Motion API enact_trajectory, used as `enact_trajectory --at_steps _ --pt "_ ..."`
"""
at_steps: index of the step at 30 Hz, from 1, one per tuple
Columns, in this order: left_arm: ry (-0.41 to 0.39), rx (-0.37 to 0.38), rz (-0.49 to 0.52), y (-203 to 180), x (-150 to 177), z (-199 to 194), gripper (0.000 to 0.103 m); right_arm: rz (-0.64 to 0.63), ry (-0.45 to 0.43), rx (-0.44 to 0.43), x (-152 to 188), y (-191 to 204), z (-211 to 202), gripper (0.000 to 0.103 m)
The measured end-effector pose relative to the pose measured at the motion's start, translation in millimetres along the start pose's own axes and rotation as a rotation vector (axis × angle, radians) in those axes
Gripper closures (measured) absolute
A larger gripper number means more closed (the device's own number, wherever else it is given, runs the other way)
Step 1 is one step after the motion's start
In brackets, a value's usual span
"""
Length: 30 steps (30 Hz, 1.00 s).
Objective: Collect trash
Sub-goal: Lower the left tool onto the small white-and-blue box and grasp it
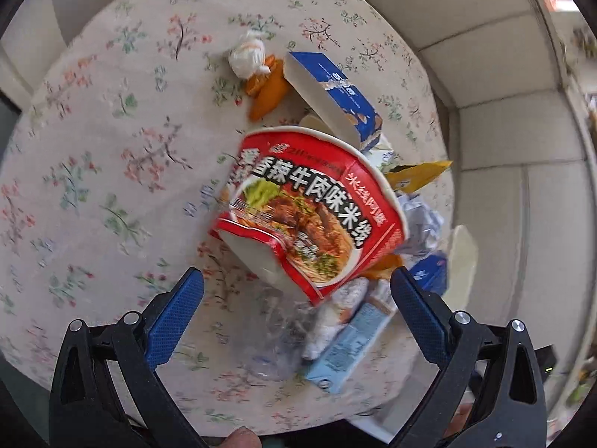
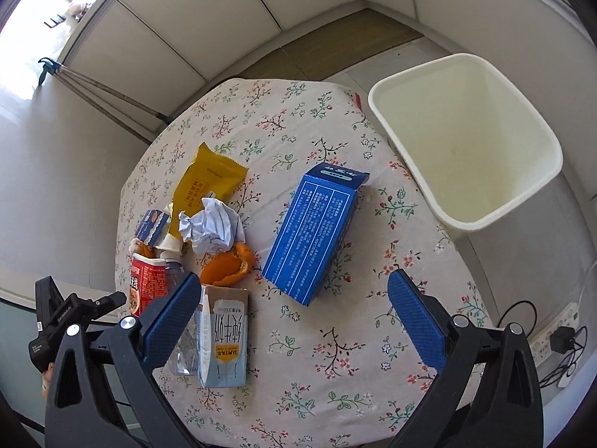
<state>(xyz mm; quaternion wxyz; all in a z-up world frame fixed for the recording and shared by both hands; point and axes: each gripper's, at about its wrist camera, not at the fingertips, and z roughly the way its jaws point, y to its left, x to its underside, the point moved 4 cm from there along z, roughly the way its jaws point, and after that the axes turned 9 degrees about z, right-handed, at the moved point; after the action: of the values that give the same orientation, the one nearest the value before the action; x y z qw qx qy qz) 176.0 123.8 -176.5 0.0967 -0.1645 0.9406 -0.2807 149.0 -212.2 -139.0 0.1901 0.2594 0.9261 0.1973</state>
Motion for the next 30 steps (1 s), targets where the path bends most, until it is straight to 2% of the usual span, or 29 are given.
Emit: enact_trajectory --at_steps 1,2,4,7,9,11,13,14,16,20,25,30 --pt "-0.012 0.053 -0.044 2.3 0.4 1.6 0.007 0.005 0.007 -0.001 -1.9 -0.3 4.1 0.005" --pt "-0.019 0.071 -0.067 3.0 -0.3 2.7 0.007 0.014 0.016 -0.003 -3.3 -1.1 8.2 0.005" --pt "-0.053 0.033 -0.051 -0.2 -3.9 2.0 0.007 0.025 0.033 -0.003 -4.6 0.5 16.1 0.005" --pt "-0.096 -0.117 0.115 -20.7 -15.4 -3.4 0.007 -0.004 0.03 0.017 -5.0 5.1 21.2 0.005" --pt "-0.079 -0.224 0.286 -39.6 -18.0 -3.2 0.007 -0.02 0.014 0.033 -6.4 5.5 19.8 0.005" --pt "-0.053 -0.293 0.407 -52.3 -17.1 -1.8 0.007 -0.023 -0.001 0.04 -9.2 3.5 17.2 0.005" --pt "-0.05 -0.337 0.467 -57.6 -17.8 -1.7 0.007 -0.017 -0.011 0.043 -10.9 0.3 14.1 0.005" --pt "-0.055 -0.344 0.465 -56.2 -20.8 -0.4 0.007 -0.016 -0.019 0.048 -11.4 -0.8 12.6 0.005" --pt "-0.052 -0.323 0.4 -49.6 -32.8 2.1 0.007 -0.027 -0.047 0.066 -14.1 -0.9 8.7 0.005" --pt "-0.061 -0.208 0.215 -40.3 -64.5 9.6 0.007 -0.058 -0.095 0.081 -20.1 7.2 4.5 0.005" --pt "-0.075 -0.086 -0.032 -17.1 -103.9 33.6 0.007 -0.092 -0.101 0.081 -20.4 18.8 9.1 0.005" --pt "-0.072 0.001 -0.166 -9.0 -118.4 54.4 0.009 -0.128 -0.088 0.067 -19.6 30.7 16.9 0.006"
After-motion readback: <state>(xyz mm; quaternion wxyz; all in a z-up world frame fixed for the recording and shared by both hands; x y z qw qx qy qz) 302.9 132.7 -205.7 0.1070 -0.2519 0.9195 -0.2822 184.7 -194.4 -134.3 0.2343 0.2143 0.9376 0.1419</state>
